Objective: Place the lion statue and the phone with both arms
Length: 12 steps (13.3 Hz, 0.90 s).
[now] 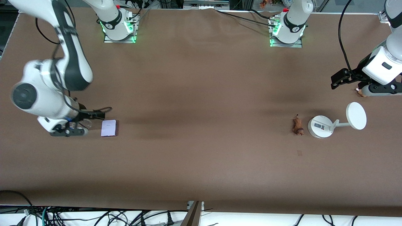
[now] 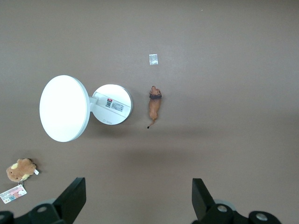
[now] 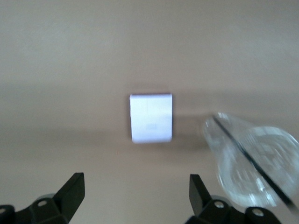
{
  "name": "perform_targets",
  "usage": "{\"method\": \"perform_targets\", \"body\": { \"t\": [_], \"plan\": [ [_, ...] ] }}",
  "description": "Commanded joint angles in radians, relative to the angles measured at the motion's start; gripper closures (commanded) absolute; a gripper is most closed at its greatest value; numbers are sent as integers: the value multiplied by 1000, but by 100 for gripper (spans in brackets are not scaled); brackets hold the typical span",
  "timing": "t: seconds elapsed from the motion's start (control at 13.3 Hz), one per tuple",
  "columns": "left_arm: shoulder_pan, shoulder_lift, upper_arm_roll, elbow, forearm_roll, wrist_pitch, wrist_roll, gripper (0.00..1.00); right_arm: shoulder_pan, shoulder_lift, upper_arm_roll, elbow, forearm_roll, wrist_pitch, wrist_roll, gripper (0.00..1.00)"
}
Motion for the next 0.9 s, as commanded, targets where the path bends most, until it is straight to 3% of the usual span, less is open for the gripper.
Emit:
{"method": "perform_targets", "body": {
  "t": [0.0, 0.22, 0.45, 0.82],
  "plan": [
    [-4, -15, 4, -10, -25, -6, 1, 0, -4, -41, 7, 131, 17, -213, -3, 1],
    [-4, -15, 4, -10, -25, -6, 1, 0, -4, -79, 1, 247, 15, -379, -1, 1],
    [-4, -15, 4, -10, -25, -6, 3, 0, -4, -165, -3, 242, 15, -424, -1, 1],
    [-4, -15, 4, -10, -25, -7, 1, 0, -4, -215, -3, 213, 11, -450, -1, 1]
  ]
}}
